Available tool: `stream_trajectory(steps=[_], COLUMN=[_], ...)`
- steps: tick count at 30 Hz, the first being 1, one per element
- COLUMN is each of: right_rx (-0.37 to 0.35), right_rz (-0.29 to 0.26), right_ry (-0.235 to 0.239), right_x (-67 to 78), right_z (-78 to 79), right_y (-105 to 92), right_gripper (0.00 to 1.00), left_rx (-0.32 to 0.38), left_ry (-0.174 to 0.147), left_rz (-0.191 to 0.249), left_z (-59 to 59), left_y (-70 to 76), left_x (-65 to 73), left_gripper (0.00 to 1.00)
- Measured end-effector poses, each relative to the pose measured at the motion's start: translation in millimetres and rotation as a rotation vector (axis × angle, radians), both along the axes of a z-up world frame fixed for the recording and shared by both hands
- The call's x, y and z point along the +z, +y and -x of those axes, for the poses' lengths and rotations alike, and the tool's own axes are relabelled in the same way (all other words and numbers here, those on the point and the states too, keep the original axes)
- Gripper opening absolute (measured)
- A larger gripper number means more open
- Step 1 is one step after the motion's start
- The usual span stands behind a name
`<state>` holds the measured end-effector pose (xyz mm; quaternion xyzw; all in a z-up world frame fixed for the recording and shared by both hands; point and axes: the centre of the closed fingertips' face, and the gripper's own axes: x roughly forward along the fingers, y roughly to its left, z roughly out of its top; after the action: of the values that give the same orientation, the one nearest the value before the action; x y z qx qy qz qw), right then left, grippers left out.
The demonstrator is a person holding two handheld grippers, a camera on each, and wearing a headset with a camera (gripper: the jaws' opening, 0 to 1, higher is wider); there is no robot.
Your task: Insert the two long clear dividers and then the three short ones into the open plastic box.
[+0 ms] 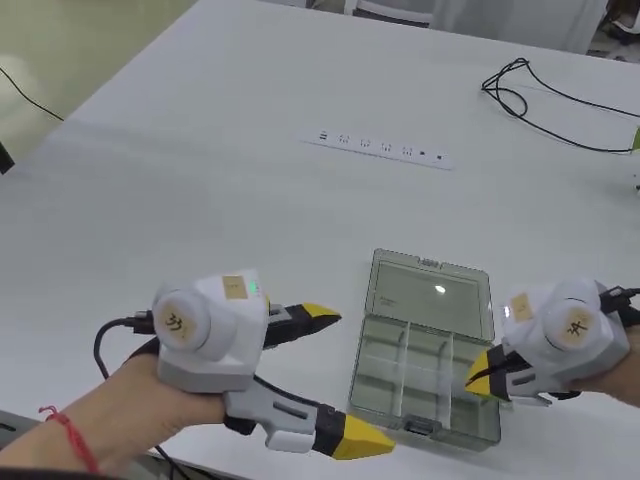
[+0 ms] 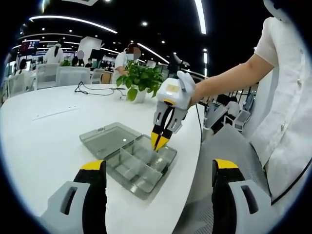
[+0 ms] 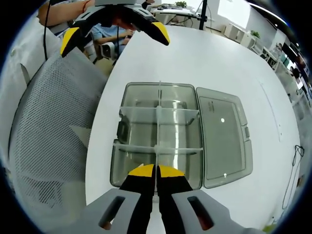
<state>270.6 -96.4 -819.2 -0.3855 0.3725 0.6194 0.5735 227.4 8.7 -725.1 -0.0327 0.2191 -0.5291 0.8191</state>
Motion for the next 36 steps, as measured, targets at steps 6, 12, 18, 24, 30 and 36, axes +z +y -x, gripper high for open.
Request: stream_trajectory(steps=[6, 12, 18, 24, 30, 36], right_rx=[-0.018, -0.078, -0.233, -0.346, -0.413, -0.478], right_rz=[-0.005, -0.063, -0.202, -0.272, -0.312, -0.335], right_ry=[0.001, -0.021, -0.028, -0.047, -0.062, -0.078], right_x=[0.7, 16.6, 46.1, 64.4, 69.7, 71.3], right_z=[-0.1, -3.8, -7.9, -3.2, 10.8, 16.7], right_y=[0.2, -0.1, -6.5, -25.9, -42.4, -58.0], right_gripper=[0.03, 0.12, 0.21, 0.31, 0.42, 0.50], left_rx=[-0.002, 0.003, 0.012, 0.005, -0.005, -0.015], left_ry=[0.005, 0.004, -0.008, -0.016, -0.027, -0.047], left_rz=[-0.006, -0.016, -0.032, -0.048, -0.071, -0.092], left_z=[-0.4, -0.9, -3.5, -3.9, -4.2, -5.8], left_y=[0.9, 5.6, 11.6, 14.4, 16.3, 15.3], left_x=[-3.3, -4.5, -5.7, -6.8, -10.1, -11.0], left_gripper=[0.92, 0.93, 0.99, 1.00, 1.00, 1.00])
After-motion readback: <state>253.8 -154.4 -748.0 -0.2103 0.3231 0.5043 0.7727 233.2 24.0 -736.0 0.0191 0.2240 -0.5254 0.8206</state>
